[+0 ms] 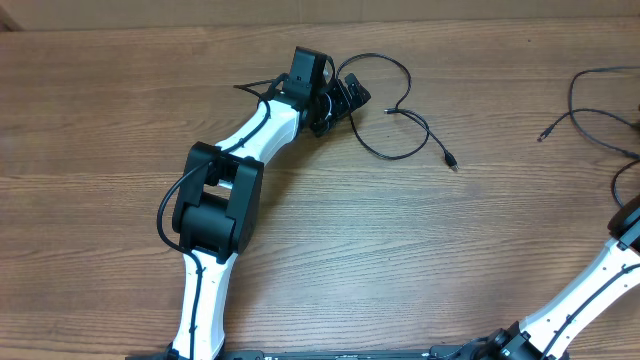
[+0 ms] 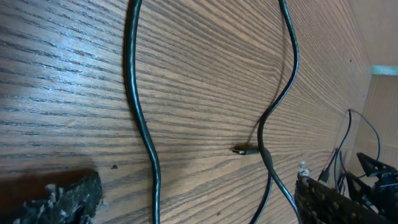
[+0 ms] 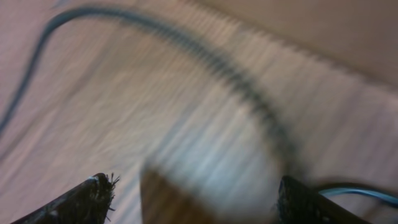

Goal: Untangle cables

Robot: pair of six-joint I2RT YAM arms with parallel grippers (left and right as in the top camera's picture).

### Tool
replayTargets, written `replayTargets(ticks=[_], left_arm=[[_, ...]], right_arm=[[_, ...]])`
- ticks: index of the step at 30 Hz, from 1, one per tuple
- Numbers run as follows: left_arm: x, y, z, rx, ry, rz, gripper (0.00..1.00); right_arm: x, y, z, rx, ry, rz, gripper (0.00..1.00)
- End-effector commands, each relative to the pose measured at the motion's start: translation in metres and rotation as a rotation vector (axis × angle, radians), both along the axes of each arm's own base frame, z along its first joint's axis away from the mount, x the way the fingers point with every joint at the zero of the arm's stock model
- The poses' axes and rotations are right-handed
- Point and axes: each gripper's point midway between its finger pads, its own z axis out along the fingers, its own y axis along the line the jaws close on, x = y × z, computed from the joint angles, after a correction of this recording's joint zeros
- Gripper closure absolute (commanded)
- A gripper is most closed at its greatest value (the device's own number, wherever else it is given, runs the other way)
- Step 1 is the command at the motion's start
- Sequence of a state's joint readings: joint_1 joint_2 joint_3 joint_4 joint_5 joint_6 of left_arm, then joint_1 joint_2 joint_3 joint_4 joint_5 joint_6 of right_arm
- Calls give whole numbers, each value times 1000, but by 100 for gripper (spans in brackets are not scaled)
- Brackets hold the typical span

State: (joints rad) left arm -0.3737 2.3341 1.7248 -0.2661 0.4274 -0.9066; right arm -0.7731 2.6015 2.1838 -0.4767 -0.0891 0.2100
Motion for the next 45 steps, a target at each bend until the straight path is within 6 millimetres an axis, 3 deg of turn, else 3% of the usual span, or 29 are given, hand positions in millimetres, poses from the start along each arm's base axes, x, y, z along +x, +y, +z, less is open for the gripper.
replayTargets(ticks=[1,5,12,16,19,26,29,31,32,36,37,41,45], left_arm=[[-4,2,-9,25,17,-4,0],[-4,2,-9,25,17,-4,1],[-4,2,-9,24,17,-4,1],[-4,2,-9,24,17,-4,1],[-4,2,-9,24,17,-4,0],[-4,2,-9,25,17,-4,0],[-4,2,-9,24,17,-4,0],[-4,2,-9,24,17,-4,0],[-4,2,-9,25,17,-4,0],[-4,2,-9,25,17,-4,1],[-4,2,-9,25,17,-4,1],[-4,2,-9,25,17,-4,0],[-4,2,-9,25,17,-4,0]], right_arm=[[42,40,15,67,-127,170,18],[63,56,29,41,-151,210,18],[71,70,53,25,-160,232,17],[42,49,55,-47,-23,89,0],[9,31,59,-96,100,-28,0],[-22,39,117,-81,121,-76,0],[-37,62,127,-31,177,-55,0],[-41,98,117,102,212,26,0],[-42,126,108,212,227,90,0],[-51,175,92,382,289,168,1],[-52,180,89,390,302,175,8],[-50,196,75,390,350,193,53],[-54,183,53,298,415,65,75]])
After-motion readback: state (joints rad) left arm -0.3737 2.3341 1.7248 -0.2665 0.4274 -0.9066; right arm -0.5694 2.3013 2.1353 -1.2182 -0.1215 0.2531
